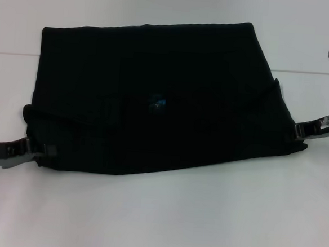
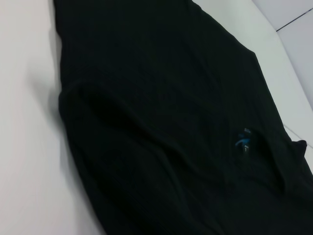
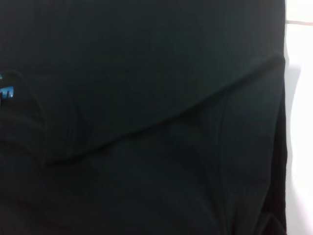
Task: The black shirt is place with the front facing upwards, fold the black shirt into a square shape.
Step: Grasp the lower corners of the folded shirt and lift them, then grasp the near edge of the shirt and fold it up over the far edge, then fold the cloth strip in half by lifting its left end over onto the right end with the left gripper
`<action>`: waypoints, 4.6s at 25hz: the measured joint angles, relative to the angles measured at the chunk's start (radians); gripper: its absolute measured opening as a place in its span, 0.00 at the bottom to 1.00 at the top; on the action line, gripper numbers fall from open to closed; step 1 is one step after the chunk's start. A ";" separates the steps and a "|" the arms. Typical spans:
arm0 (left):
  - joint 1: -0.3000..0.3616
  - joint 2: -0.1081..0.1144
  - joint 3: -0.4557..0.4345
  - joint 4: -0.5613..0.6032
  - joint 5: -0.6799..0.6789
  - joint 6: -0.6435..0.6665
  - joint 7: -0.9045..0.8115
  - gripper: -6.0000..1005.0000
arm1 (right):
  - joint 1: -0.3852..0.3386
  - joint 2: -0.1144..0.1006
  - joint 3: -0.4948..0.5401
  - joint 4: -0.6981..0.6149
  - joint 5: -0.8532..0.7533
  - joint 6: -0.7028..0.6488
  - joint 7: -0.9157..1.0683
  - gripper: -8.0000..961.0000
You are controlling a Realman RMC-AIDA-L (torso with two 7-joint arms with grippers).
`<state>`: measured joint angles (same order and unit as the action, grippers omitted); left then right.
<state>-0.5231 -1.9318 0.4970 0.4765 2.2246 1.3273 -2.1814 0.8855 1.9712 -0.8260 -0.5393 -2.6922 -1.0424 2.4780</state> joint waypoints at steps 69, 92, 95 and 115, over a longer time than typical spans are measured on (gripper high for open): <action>-0.239 -0.081 -0.361 -0.074 -0.002 -0.474 0.128 0.05 | 0.004 0.115 0.326 0.118 0.520 0.449 -0.528 0.10; -0.220 -0.127 -0.364 -0.139 -0.201 -0.680 0.368 0.55 | -0.063 0.117 0.324 0.269 1.031 0.454 -1.056 0.64; -0.178 -0.113 -0.372 -0.150 -0.217 -0.644 0.342 0.61 | -0.099 0.118 0.324 0.257 1.030 0.348 -1.098 0.67; 0.214 0.011 -0.152 -0.021 -0.150 0.194 -0.256 0.67 | -0.254 0.115 0.101 0.217 0.911 -0.149 -1.391 0.92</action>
<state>-0.3089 -1.9206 0.3452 0.4559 2.0742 1.5218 -2.4378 0.6310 2.0866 -0.7249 -0.3220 -1.7807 -1.1919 1.0870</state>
